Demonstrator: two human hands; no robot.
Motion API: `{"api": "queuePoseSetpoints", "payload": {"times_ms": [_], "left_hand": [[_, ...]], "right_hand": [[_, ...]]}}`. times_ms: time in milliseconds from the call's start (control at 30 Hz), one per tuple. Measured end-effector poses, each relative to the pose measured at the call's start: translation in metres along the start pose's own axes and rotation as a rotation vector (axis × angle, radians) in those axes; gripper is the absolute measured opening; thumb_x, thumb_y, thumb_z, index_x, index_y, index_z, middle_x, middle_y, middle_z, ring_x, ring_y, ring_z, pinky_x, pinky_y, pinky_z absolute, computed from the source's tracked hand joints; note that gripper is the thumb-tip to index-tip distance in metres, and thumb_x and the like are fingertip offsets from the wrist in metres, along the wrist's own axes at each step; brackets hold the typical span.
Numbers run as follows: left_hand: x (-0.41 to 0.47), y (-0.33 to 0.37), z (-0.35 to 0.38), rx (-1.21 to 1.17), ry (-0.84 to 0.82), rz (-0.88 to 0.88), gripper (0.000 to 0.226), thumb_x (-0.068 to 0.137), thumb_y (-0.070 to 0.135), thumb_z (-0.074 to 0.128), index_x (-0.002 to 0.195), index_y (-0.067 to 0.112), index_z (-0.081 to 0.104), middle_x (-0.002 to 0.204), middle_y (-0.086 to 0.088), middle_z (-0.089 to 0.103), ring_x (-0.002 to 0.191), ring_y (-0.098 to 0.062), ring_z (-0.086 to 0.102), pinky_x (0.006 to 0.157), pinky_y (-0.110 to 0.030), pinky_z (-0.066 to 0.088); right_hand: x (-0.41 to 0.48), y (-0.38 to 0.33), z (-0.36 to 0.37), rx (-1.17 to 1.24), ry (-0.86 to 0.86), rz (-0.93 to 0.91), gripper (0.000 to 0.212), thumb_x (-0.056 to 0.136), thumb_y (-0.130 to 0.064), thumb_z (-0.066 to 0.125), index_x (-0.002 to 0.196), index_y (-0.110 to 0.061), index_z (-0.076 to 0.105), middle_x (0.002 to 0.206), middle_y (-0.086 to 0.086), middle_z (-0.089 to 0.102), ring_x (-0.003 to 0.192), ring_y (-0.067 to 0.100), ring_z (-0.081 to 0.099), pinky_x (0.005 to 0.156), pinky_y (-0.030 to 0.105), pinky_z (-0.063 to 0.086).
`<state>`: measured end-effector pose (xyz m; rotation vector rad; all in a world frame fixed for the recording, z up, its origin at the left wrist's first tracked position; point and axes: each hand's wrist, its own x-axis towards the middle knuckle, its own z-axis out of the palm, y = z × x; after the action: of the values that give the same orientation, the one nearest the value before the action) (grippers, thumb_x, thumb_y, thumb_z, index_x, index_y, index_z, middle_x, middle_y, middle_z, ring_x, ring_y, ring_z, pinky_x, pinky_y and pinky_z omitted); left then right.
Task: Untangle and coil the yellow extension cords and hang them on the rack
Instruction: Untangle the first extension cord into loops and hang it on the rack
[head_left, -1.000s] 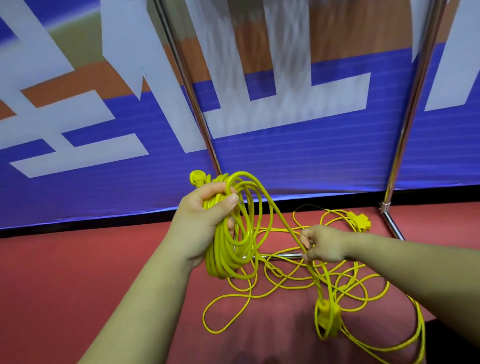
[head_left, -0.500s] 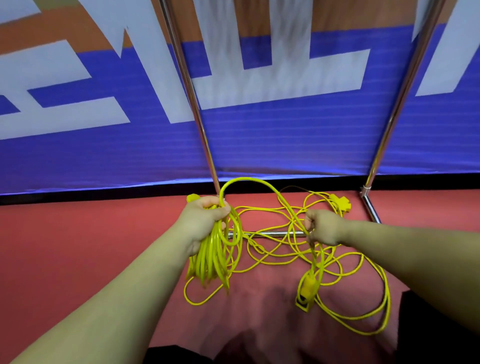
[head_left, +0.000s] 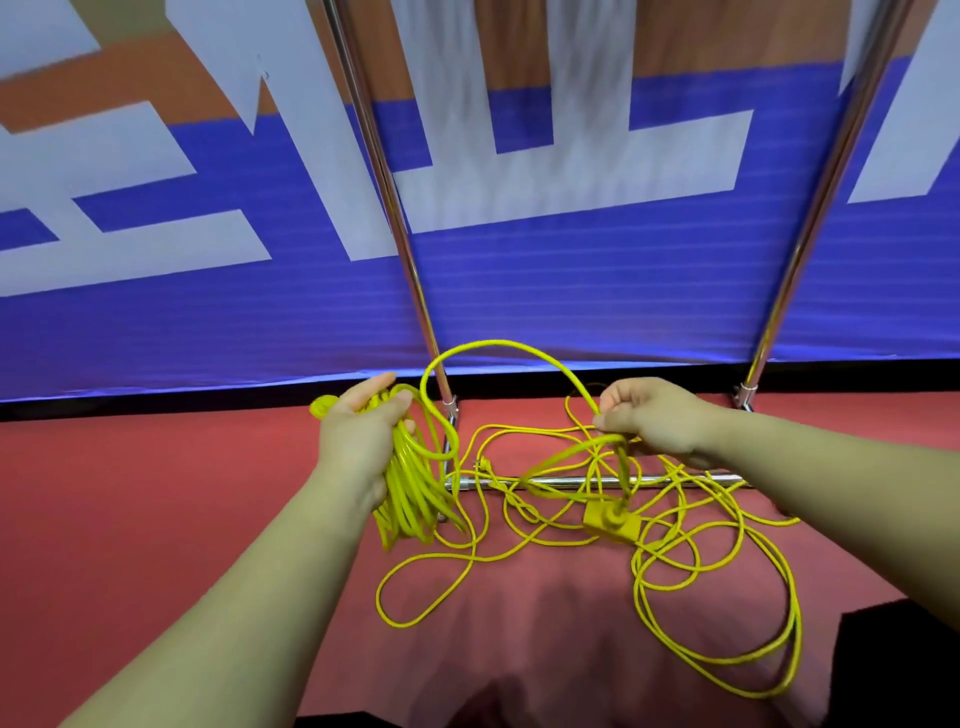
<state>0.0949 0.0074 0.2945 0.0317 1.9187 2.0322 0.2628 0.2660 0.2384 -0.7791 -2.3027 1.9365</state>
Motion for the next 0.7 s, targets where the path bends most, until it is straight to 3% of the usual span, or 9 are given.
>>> {"api": "queuePoseSetpoints", "payload": {"times_ms": [167, 367, 400, 467, 533, 700], "left_hand": [[0.001, 0.006, 0.000, -0.021, 0.066, 0.084, 0.031, 0.090, 0.003, 0.070, 0.115, 0.020, 0.070, 0.071, -0.005, 0.064, 0.050, -0.015, 0.057, 0.048, -0.025, 0.051], [-0.005, -0.007, 0.009, 0.126, -0.056, 0.040, 0.026, 0.088, 0.004, 0.073, 0.111, 0.019, 0.073, 0.075, -0.007, 0.067, 0.051, -0.014, 0.060, 0.056, -0.029, 0.053], [-0.009, -0.011, 0.012, 0.163, -0.102, 0.036, 0.026, 0.088, 0.003, 0.072, 0.110, 0.017, 0.073, 0.073, -0.008, 0.068, 0.050, -0.015, 0.059, 0.054, -0.029, 0.053], [-0.017, -0.019, 0.018, 0.240, -0.190, 0.041, 0.025, 0.089, 0.000, 0.070, 0.109, 0.016, 0.073, 0.071, -0.009, 0.067, 0.049, -0.016, 0.058, 0.050, -0.027, 0.053], [-0.023, -0.024, 0.023, 0.295, -0.266, 0.048, 0.027, 0.089, -0.001, 0.070, 0.111, 0.014, 0.074, 0.073, -0.011, 0.067, 0.050, -0.017, 0.058, 0.051, -0.027, 0.053], [-0.030, -0.020, 0.033, 0.377, -0.393, 0.101, 0.038, 0.088, 0.000, 0.072, 0.115, 0.026, 0.073, 0.072, -0.003, 0.069, 0.052, -0.016, 0.059, 0.054, -0.028, 0.053]], "right_hand": [[0.003, -0.005, 0.001, -0.040, 0.140, 0.021, 0.015, 0.089, -0.006, 0.068, 0.078, -0.012, 0.059, 0.064, 0.008, 0.058, 0.057, 0.019, 0.052, 0.055, 0.029, 0.046], [0.001, 0.011, 0.006, -0.085, 0.155, 0.089, 0.016, 0.088, -0.005, 0.069, 0.075, -0.009, 0.060, 0.058, 0.005, 0.058, 0.050, 0.015, 0.053, 0.049, 0.024, 0.046], [0.000, 0.010, 0.008, -0.051, 0.122, 0.105, 0.014, 0.089, -0.005, 0.068, 0.078, -0.009, 0.061, 0.062, 0.006, 0.060, 0.053, 0.015, 0.056, 0.052, 0.025, 0.050], [0.000, 0.005, 0.010, 0.052, 0.047, 0.137, 0.009, 0.089, -0.002, 0.067, 0.087, -0.009, 0.062, 0.076, 0.010, 0.066, 0.069, 0.019, 0.065, 0.073, 0.036, 0.060], [-0.002, -0.006, 0.011, 0.143, 0.000, 0.138, 0.019, 0.086, 0.006, 0.066, 0.097, -0.008, 0.060, 0.085, 0.013, 0.066, 0.079, 0.024, 0.066, 0.085, 0.042, 0.059], [-0.014, -0.043, 0.012, 0.145, -0.033, 0.003, 0.035, 0.080, 0.020, 0.064, 0.101, -0.007, 0.057, 0.075, 0.008, 0.061, 0.060, 0.014, 0.063, 0.059, 0.024, 0.054]]}}
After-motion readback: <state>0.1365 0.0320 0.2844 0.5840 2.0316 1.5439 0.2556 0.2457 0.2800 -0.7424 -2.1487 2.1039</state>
